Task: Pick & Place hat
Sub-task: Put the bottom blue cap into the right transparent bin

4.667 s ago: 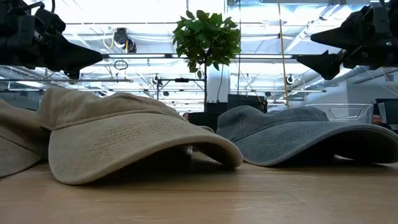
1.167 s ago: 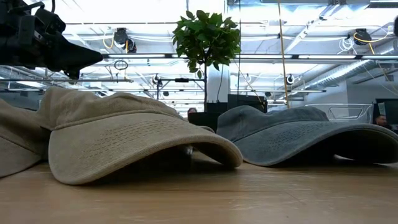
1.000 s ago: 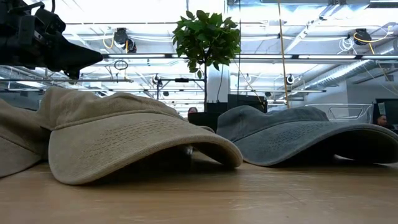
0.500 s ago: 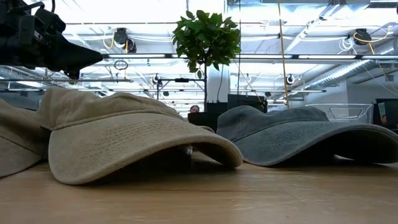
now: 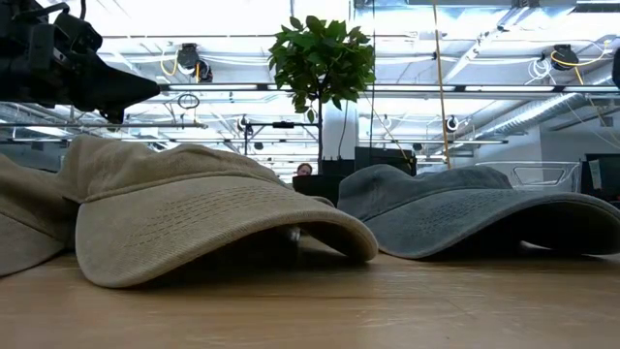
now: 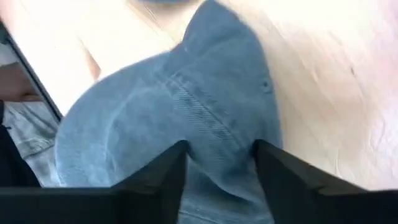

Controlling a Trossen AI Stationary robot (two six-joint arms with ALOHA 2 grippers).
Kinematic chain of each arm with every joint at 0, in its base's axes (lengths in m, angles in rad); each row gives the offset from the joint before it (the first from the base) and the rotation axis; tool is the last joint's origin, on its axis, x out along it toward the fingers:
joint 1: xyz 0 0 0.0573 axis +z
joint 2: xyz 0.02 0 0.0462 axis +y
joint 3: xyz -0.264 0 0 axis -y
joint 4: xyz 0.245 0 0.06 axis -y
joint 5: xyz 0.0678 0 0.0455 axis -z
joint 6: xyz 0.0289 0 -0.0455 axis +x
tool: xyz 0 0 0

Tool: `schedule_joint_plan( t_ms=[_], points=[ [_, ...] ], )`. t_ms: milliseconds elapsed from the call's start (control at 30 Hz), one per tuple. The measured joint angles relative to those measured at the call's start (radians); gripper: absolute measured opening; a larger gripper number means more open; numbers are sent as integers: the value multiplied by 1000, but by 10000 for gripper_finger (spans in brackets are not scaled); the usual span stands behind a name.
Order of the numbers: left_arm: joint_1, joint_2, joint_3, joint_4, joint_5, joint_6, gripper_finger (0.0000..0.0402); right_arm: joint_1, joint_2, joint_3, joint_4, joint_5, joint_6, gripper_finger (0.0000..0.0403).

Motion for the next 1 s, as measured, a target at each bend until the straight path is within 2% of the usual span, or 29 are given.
schedule_joint_plan(
  t_ms=[200, 267, 433, 567, 867, 1000],
  points=[
    [0, 0, 0, 0, 0, 0, 67, 0, -54, 0, 0, 80, -37, 39],
    [0, 0, 0, 0, 0, 0, 67, 0, -72, 0, 11, 120, -65, 11],
    [0, 0, 0, 0, 0, 0, 67, -1, -117, 0, 113, 258, -191, 18],
    [0, 0, 0, 0, 0, 0, 67, -10, -142, 0, 235, 338, -339, 8],
    [0, 0, 0, 0, 0, 0, 67, -73, -145, 0, 379, 354, -636, 16],
    [0, 0, 0, 0, 0, 0, 67, -105, -143, 0, 392, 371, -683, 17]
  ],
)
